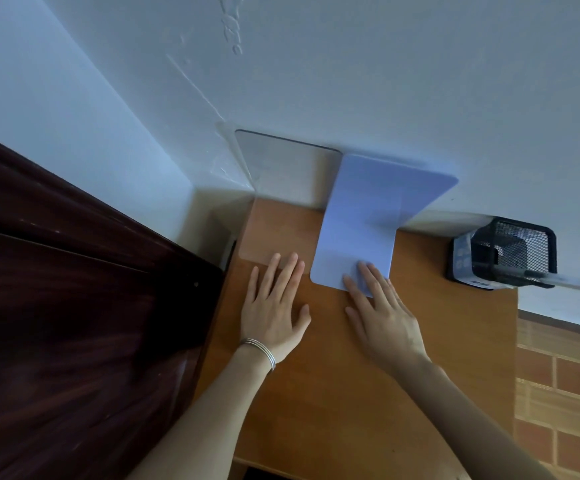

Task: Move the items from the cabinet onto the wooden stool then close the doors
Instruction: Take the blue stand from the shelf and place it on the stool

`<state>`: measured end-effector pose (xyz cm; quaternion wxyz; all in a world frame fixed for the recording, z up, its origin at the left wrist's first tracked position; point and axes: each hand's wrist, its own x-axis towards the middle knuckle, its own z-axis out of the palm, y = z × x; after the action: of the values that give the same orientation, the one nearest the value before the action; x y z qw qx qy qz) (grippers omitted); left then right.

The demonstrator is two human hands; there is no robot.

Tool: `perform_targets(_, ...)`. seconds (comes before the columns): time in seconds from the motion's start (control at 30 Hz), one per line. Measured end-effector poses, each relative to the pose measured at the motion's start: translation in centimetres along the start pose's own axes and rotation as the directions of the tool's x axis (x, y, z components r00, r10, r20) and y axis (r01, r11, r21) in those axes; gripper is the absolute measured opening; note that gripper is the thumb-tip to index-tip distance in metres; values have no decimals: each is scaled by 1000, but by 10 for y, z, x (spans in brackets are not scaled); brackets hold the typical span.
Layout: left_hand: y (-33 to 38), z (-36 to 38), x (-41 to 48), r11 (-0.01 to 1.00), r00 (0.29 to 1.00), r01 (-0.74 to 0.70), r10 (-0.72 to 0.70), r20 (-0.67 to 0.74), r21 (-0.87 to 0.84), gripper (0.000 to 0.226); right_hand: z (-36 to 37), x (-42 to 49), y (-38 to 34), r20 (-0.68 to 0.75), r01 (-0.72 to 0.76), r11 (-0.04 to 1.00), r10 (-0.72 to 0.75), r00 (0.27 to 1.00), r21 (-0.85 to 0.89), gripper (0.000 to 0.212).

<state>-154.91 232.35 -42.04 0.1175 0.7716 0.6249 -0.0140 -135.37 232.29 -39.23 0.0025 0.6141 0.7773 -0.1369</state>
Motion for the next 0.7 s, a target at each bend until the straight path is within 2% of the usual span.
perform_targets(0.2, 0, 2, 1, 1000, 1000, -10, 9, -20, -13, 66, -12, 10, 6, 30, 26, 998, -24, 999, -59, 42)
perform_targets(0.4, 0, 0, 2, 1000, 1000, 3, -4, -15, -26, 67, -16, 12, 4, 34, 36, 995, -34, 999, -88, 47)
perform_targets(0.57, -1, -11, 3, 1000, 1000, -9, 9, -12, -13, 67, -29, 17, 0, 210, 13, 996, 6, 978, -89, 53)
perform_targets(0.7, 1, -33, 9, 993, 988, -44, 27, 154, 110, 71, -40, 26, -2, 275, 25, 994, 5, 961, -105, 53)
